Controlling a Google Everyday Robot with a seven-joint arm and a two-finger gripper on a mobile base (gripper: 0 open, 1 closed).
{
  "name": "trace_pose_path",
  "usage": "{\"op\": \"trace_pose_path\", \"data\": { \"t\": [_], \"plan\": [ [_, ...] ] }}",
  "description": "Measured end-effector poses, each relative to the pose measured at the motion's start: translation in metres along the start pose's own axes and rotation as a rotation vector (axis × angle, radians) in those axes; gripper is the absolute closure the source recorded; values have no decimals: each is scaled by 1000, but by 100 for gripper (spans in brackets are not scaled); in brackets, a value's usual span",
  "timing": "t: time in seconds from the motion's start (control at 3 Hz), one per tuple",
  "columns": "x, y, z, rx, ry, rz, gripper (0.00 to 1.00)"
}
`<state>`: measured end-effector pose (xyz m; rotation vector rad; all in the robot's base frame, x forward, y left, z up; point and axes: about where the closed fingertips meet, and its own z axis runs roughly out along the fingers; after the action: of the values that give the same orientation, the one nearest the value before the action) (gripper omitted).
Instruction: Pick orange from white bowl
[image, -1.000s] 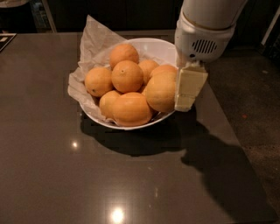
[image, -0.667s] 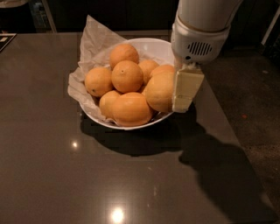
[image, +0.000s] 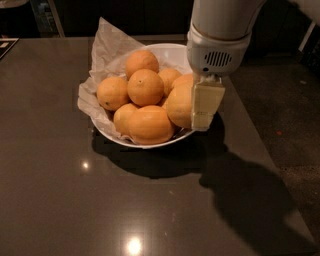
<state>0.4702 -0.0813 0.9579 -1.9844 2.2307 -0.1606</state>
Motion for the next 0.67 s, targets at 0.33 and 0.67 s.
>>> {"op": "trace_pose_path", "data": {
  "t": [0.33,0.67],
  "plan": [
    [-5,2,4,-13,12,-14,23],
    [-10,4,9,-32,21,-36,16]
  ]
}}
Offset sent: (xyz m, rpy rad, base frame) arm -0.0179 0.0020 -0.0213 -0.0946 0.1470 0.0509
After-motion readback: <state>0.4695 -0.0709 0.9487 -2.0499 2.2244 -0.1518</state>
